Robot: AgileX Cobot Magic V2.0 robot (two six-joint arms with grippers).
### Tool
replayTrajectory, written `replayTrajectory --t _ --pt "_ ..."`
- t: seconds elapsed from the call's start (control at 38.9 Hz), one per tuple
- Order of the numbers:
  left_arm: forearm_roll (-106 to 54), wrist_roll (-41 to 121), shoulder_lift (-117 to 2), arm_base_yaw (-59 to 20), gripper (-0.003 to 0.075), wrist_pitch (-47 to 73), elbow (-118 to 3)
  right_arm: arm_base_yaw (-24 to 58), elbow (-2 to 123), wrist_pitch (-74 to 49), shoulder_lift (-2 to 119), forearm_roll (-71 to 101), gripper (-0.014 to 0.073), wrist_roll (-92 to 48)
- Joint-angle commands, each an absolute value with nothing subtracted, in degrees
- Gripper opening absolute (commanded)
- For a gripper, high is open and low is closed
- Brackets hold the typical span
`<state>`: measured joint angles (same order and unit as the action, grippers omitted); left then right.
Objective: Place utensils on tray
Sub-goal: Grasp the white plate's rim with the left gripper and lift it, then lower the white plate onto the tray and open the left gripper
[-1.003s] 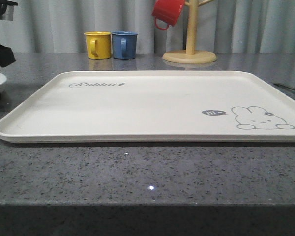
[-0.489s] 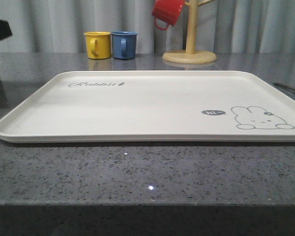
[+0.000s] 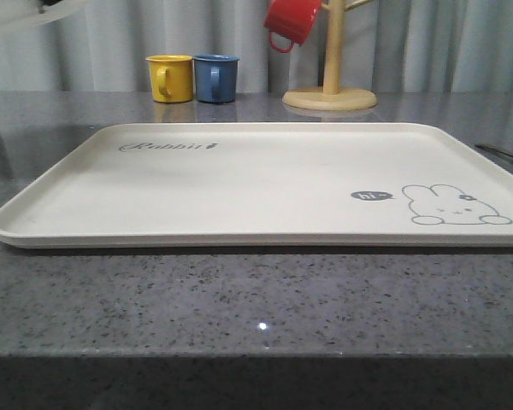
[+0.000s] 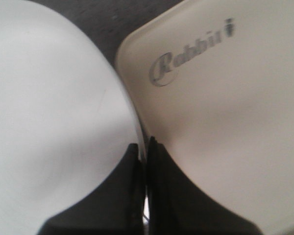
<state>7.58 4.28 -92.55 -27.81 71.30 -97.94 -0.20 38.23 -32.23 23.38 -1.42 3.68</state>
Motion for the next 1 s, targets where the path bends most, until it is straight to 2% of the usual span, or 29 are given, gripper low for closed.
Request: replayTrajectory --t 0.0,0.13,0.31,0.85,0.98 --pt "8.1 2.3 -91.4 -35.2 -0.0017 71.6 -100.3 -0.4 40.1 -28.1 24.1 -1.7 0.0582 3.2" --pt "8.0 2.3 -94.2 -42.0 -0.0017 71.0 -100.3 -0.4 40.1 -28.1 24.1 -1.7 0.0582 3.2" --pt "7.7 1.3 -98.5 -47.3 -0.0018 69.0 -100.3 -0.4 40.1 -28.1 24.1 -1.7 0.0582 3.2" --pt "2.6 1.3 -105.8 -48.1 -0.0017 69.3 -100.3 -0.4 40.1 -28.1 24.1 -1.7 0.0582 3.2" --pt "2.0 1.3 -106.1 -48.1 0.0006 69.8 -100.2 -0.4 40.1 -28.1 24.1 -1.7 0.0582 3.2"
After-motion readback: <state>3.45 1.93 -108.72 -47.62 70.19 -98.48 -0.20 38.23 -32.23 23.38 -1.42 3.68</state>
